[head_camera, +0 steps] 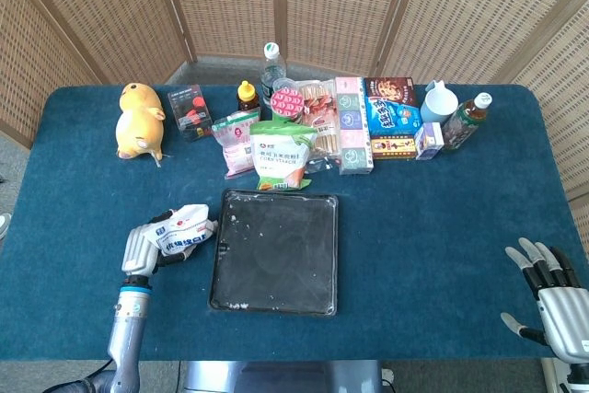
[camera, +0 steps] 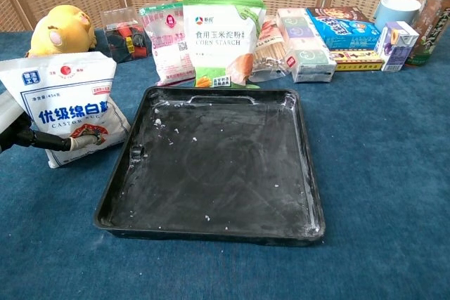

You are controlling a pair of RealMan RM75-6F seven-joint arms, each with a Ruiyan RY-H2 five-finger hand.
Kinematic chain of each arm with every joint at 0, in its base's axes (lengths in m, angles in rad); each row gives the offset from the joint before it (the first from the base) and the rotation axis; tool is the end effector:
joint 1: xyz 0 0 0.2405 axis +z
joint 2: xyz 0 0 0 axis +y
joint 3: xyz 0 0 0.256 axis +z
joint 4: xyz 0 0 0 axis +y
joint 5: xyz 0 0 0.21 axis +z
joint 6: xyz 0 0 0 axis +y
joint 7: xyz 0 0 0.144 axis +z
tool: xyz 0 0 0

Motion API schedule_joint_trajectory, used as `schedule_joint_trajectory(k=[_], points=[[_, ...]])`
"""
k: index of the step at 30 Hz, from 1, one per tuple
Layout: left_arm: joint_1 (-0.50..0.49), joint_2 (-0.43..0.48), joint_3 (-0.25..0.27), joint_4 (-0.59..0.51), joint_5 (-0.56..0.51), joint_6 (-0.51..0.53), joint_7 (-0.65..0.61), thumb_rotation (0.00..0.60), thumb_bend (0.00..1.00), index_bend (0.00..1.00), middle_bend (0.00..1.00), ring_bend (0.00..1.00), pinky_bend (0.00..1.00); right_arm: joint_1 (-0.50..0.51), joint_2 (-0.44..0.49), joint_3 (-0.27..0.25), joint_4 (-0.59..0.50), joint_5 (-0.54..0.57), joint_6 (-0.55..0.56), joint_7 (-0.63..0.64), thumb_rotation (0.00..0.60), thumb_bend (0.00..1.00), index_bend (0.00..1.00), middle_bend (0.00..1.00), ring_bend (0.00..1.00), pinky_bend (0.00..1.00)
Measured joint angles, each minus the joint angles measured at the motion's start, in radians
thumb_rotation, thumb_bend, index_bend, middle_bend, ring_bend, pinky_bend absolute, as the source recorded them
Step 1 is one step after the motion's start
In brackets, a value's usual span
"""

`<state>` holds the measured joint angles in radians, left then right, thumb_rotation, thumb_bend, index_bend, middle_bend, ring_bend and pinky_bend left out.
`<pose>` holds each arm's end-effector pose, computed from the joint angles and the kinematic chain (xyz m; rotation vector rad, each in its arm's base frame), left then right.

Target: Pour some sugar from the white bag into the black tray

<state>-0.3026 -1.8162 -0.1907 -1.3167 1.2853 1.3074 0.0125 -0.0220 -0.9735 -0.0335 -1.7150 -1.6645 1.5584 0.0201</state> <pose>-0.2313 0.2550 -0.0403 -1.2361 -1.3089 -1.1776 -0.2978 -0.1298 0.1843 1.4727 -0.9060 0.8878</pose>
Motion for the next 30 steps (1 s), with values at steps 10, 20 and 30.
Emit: schedule_joint_trajectory(k=[10,20,30], points=[[0.002,0.023,0.015,0.013,0.070,0.041,-0.076,0.600,0.37,0.60,0.58,0.57,0.63,0.004,0.000,-0.002,-0.001,0.002,-0.009,0.004,0.600,0.00,0.13,0.02,0.03,0.00],[-0.002,0.123,0.052,-0.038,0.170,0.064,-0.116,0.600,0.37,0.60,0.58,0.57,0.63,0.004,0.003,-0.004,-0.005,0.003,-0.010,0.006,0.600,0.00,0.13,0.02,0.03,0.00],[-0.071,0.290,0.075,-0.180,0.315,0.050,0.084,0.600,0.36,0.61,0.58,0.57,0.63,0.005,0.007,-0.002,-0.006,0.007,-0.011,0.019,0.600,0.00,0.13,0.02,0.03,0.00]])
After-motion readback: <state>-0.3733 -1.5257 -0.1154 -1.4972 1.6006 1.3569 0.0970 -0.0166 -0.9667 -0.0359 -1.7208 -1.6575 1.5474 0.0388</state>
